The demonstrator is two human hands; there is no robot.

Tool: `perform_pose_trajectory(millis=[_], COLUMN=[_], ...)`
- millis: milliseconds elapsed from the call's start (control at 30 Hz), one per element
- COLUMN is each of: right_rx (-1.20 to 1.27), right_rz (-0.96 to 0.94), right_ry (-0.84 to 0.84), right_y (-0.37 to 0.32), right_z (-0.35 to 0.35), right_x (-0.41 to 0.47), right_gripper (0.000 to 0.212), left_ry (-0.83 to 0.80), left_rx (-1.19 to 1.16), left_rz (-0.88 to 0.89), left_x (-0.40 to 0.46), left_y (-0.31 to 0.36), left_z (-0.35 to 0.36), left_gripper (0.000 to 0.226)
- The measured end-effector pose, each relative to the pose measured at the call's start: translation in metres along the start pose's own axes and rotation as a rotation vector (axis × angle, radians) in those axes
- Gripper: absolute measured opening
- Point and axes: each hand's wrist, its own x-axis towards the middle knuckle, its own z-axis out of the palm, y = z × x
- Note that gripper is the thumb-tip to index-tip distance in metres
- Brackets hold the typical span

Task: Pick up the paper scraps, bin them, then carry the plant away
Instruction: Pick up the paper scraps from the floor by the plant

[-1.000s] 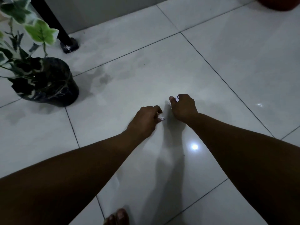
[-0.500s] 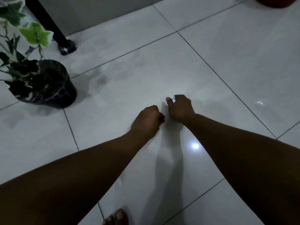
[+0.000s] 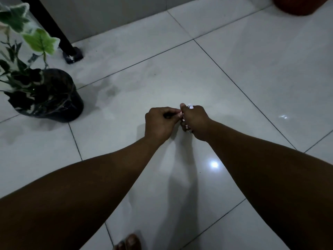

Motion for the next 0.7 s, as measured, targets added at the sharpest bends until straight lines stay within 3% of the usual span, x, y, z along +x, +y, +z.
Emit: perform_pose_trajectory(millis=[167, 300, 533, 700], right_rx=[0.092, 0.096, -0.291, -0.522], right_rz=[0.047, 0.054, -0.136, -0.172], right_ry=[-0.051, -0.086, -0.072, -0.116], right_y=[-0.002, -0.002, 0.001, 0.004], right_z=[0.004, 0.005, 0.012, 0.011], right_x=[-0.002, -0.003, -0.003, -0.004], right_gripper=[0.023, 0.02, 0.038, 0.037], left_ry=[-0.034, -0.076, -0.065, -0.286], left_rx=[-0.03, 0.125, 0.493, 0.391], left_rz=[-0.034, 0.049, 0.256, 0.172], left_x=[0.006, 0.013, 0.021, 0.025], left_y=[0.005, 0.003, 0.002, 0.0], left_z=[-0.007, -0.015, -0.025, -0.037], left_gripper=[0.013, 0.027, 0.022, 0.029])
